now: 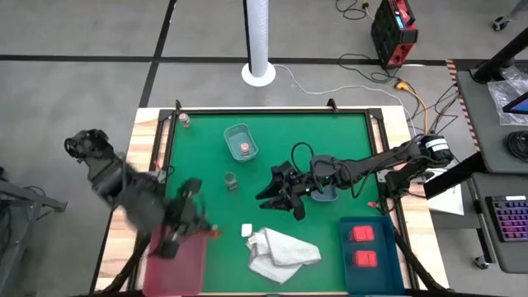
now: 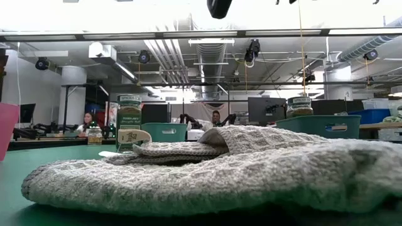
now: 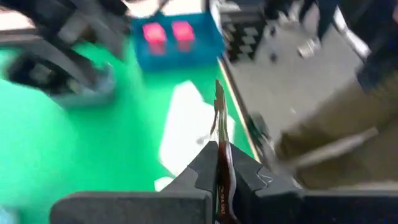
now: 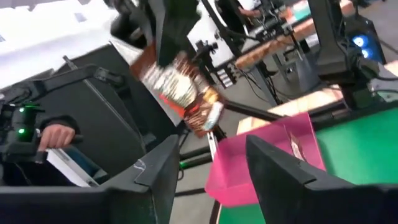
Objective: Sort spices by type
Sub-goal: Put the orange spice pack into the pink bin
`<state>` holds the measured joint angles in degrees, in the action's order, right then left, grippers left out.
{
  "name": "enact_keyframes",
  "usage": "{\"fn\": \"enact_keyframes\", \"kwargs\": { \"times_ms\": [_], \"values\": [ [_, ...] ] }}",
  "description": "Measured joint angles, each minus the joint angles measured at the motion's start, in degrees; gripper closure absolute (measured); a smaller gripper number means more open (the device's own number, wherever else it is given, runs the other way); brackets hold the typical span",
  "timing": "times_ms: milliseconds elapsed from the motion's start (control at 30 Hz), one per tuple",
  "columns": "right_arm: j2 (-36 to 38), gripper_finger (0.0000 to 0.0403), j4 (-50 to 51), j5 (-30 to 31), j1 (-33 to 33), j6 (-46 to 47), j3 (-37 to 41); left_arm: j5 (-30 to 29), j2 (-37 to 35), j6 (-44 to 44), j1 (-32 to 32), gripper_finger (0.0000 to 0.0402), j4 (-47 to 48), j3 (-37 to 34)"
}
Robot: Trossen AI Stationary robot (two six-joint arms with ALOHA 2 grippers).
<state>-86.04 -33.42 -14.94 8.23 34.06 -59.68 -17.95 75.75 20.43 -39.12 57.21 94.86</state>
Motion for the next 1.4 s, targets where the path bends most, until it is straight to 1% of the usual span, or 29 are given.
{"fn": "enact_keyframes", "kwargs": {
  "times_ms": [67,233,433,533,767,1000,1167,1400],
  "values": [
    [0.0,0.0224,0.4,0.0,0.0,0.0,0.0,-2.6,0.2,4.3,-5.2,0.0402,1.0,-1.7],
    [0.0,0.0218,0.3,0.0,-0.1,-0.9,0.1,-12.3,0.2,17.5,-16.6,0.0401,1.1,-8.0],
    [-0.3,0.0223,0.2,0.0,-0.6,-1.1,0.1,-17.8,0.1,36.3,-25.9,0.0401,0.9,-18.7],
    [-0.3,0.0225,0.2,0.0,-0.7,-1.1,0.1,-20.0,0.0,42.7,-28.8,0.0401,-1.6,-24.4],
    [-0.3,0.0218,0.2,0.0,-0.7,-1.1,0.1,-20.5,-0.1,50.2,-31.1,0.0401,-8.3,-35.2],
    [-0.3,0.0226,0.3,0.1,-0.7,-1.1,0.1,-20.6,-0.3,52.8,-31.5,0.0401,-13.0,-42.6],
    [-0.3,0.0224,0.2,0.1,-0.7,-1.1,0.1,-20.6,-0.4,53.9,-31.5,0.0401,-16.2,-45.6],
    [-0.3,0.0219,0.3,0.5,-0.7,-1.1,0.1,-20.5,-0.4,54.0,-31.5,0.0401,-14.2,-45.9]
  ]
}}
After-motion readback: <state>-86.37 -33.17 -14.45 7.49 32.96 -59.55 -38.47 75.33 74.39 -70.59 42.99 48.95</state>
